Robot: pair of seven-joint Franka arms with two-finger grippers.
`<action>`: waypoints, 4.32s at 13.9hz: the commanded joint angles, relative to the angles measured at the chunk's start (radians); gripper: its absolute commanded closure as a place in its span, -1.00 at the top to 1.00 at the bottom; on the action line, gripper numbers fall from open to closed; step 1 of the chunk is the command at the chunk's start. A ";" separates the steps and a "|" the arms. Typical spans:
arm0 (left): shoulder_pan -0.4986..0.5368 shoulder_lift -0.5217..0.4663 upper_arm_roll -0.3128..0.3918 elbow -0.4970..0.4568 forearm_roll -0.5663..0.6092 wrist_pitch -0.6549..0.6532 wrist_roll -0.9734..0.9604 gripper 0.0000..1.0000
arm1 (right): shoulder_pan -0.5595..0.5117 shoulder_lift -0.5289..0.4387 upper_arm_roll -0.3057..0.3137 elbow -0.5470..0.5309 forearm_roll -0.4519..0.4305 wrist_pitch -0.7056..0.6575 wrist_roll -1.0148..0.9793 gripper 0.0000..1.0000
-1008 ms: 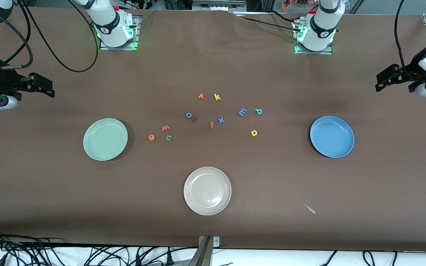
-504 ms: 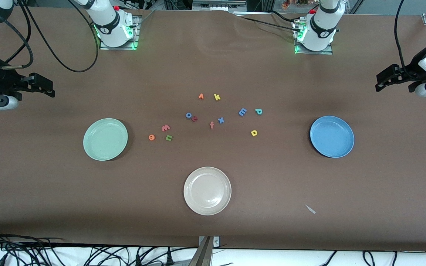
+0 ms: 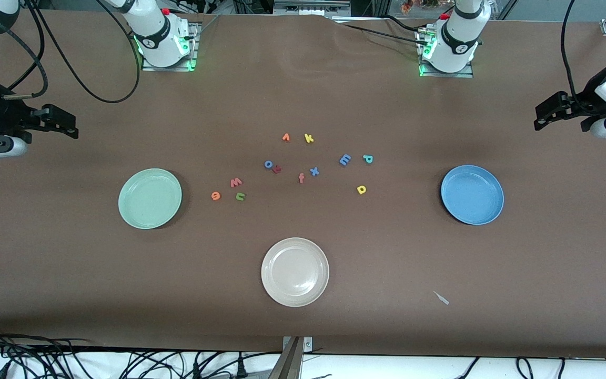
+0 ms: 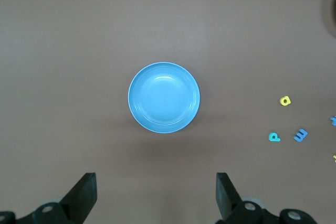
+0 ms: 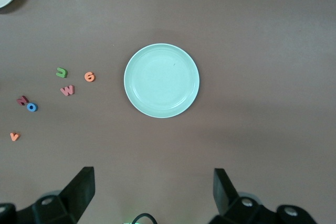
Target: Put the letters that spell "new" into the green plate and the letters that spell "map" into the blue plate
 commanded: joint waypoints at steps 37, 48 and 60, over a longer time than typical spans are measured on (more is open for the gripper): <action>0.005 -0.007 -0.016 -0.008 -0.019 0.005 0.006 1.00 | -0.006 0.000 0.000 -0.003 0.058 -0.022 -0.021 1.00; 0.014 0.005 -0.013 -0.002 -0.015 0.057 0.007 1.00 | -0.006 -0.006 -0.002 -0.030 0.078 -0.010 -0.021 1.00; 0.013 0.038 -0.010 0.009 -0.019 0.088 0.006 1.00 | -0.006 -0.029 0.002 -0.110 0.072 0.038 -0.069 0.99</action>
